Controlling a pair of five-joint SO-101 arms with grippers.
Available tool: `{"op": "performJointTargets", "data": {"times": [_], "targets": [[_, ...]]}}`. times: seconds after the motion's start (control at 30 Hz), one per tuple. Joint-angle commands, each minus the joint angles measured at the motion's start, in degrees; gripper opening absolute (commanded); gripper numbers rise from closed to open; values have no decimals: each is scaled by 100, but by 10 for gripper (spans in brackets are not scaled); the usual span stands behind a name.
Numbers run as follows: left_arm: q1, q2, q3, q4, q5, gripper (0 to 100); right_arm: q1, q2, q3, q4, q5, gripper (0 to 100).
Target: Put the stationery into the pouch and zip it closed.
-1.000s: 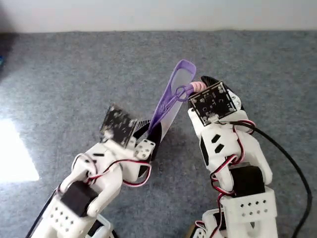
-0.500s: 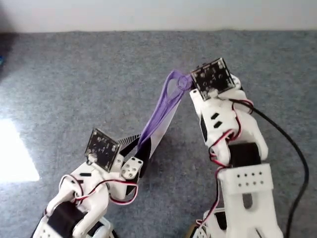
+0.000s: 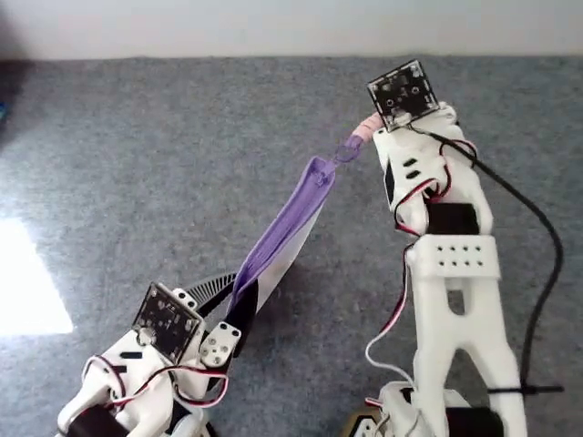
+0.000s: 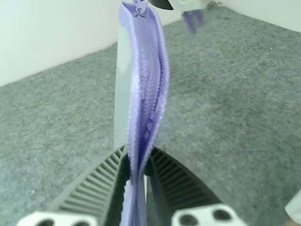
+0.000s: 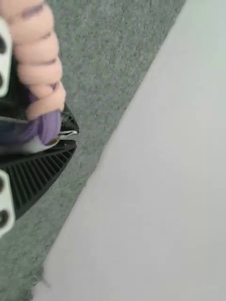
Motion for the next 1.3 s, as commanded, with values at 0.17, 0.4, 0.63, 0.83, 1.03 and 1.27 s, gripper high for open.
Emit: {"op": "performJointTargets", "data": {"times": [0.17,0.4,0.63,0.83,1.03,1.27], "targets": [[-35,-97,-48,0,-79,12,110,-66,-422,119,53,7],[-325,-88,-136,88,62,254,127,-233,-404,1024,-229,7],[-2514,387,-180,114,-211,318,-576,-910,-413,2088,-431,7],[-3543,580,-180,105,149,318,-1631,-1543,-404,2615,-1029,7],[-4220,580,-180,105,316,318,-2308,-1543,-387,3240,-1767,7],[-5222,580,-233,149,281,317,-2949,-1569,422,3345,-2567,8]]}}
